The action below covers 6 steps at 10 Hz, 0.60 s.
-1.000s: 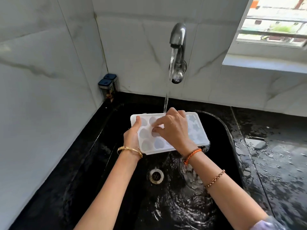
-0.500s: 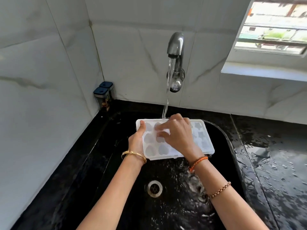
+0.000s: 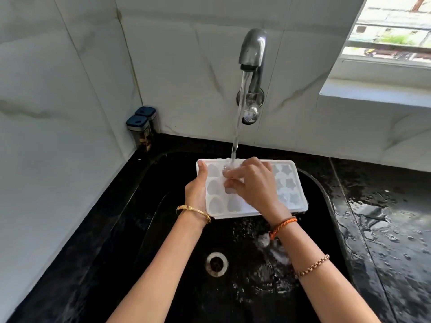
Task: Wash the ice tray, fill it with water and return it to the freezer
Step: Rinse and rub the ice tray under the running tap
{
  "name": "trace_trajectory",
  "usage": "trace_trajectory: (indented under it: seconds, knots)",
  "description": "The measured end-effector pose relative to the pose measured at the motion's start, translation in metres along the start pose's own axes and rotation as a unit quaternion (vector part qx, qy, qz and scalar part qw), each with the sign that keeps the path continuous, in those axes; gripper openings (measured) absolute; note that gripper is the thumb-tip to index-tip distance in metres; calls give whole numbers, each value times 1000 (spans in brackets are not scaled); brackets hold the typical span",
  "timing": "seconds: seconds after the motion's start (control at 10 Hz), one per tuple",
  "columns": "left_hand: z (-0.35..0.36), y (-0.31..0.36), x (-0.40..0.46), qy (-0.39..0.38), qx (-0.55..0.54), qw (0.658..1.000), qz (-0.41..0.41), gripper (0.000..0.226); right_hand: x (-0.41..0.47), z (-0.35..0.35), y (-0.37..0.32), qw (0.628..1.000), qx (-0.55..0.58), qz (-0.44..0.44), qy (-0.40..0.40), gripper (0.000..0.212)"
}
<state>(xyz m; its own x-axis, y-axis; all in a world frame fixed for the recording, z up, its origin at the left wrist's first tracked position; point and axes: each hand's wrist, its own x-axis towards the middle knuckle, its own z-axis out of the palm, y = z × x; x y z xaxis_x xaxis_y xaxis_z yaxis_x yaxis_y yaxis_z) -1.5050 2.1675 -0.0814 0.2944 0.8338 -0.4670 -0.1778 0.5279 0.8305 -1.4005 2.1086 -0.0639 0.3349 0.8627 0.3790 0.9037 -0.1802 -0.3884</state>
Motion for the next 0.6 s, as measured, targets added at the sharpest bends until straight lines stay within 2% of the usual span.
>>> trace_trajectory:
  seconds: [0.1,0.2,0.3,0.4,0.5,0.6]
  knots:
    - [-3,-1,-2,11,17,1000,-5,64,3,-5,0,998,46,45,17,17]
    - [-3,-2,-3,-8,13,1000,-6,60,-2,-1,-7,996,66,53,-7,20]
    - [-1,-2,-2,-29,8,999,-17,75,-13,7,-17,996,80,34,27,30]
    - [-2,-3,-1,-37,21,999,-9,79,-28,13,-23,999,23,-19,44,37]
    - [-2,-6,-3,-54,51,997,-21,69,-34,12,-21,996,-25,-61,62,36]
    - [6,-6,-16,-68,13,996,-51,59,-33,8,-20,998,-37,-54,-14,35]
